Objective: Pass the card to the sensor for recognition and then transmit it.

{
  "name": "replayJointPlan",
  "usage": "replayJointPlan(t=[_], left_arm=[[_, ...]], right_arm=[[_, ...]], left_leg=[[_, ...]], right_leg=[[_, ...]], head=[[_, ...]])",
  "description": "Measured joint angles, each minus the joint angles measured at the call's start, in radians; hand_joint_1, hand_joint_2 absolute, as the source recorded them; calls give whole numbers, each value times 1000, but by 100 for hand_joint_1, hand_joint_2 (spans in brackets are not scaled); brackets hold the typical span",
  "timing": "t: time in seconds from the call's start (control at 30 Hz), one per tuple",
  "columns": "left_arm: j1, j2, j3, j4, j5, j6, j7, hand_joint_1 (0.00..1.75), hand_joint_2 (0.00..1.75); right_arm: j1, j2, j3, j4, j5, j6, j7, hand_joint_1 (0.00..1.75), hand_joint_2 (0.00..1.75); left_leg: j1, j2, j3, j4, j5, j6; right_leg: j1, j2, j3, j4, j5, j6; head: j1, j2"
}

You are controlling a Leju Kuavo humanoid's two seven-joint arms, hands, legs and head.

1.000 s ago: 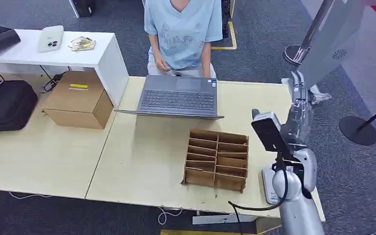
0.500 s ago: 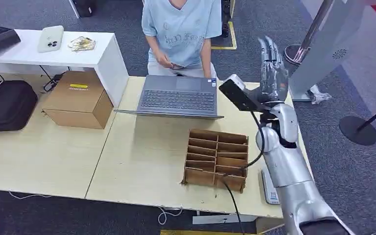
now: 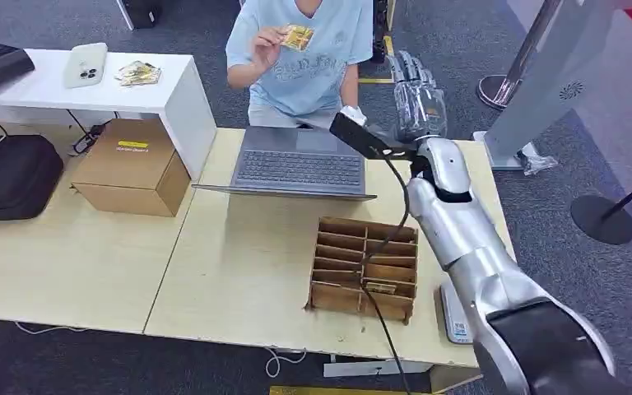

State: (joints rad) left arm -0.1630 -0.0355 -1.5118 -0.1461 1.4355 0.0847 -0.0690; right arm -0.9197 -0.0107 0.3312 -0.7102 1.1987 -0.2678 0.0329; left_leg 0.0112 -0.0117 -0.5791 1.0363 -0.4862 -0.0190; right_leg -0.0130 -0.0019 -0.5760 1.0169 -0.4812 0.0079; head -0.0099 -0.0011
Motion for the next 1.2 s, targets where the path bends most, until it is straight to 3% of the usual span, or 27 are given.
replayJointPlan(t=[0.27,0.73,0.77,0.8,1.2], left_arm=[[-2,0,-5,0,0,0,0,0,0],[-2,2,-12,0,3,0,6,0,0],[-2,2,-12,0,3,0,7,0,0],[-3,2,-12,0,3,0,9,0,0],[-3,2,-13,0,4,2,14,0,0]], right_arm=[[-52,23,46,151,51,0,31,0,175],[-101,32,64,260,89,-47,48,0,175],[-102,33,64,264,89,-49,48,10,175],[-103,33,64,267,89,-51,47,175,175],[-105,33,64,287,89,-75,37,175,175]], left_leg=[[0,0,0,0,0,0],[0,0,0,0,0,0],[0,0,0,0,0,0],[0,0,0,0,0,0],[0,0,0,0,0,0]], right_leg=[[0,0,0,0,0,0],[0,0,0,0,0,0],[0,0,0,0,0,0],[0,0,0,0,0,0],[0,0,0,0,0,0]], head=[[1,0],[0,0],[0,0],[0,0],[0,0]])
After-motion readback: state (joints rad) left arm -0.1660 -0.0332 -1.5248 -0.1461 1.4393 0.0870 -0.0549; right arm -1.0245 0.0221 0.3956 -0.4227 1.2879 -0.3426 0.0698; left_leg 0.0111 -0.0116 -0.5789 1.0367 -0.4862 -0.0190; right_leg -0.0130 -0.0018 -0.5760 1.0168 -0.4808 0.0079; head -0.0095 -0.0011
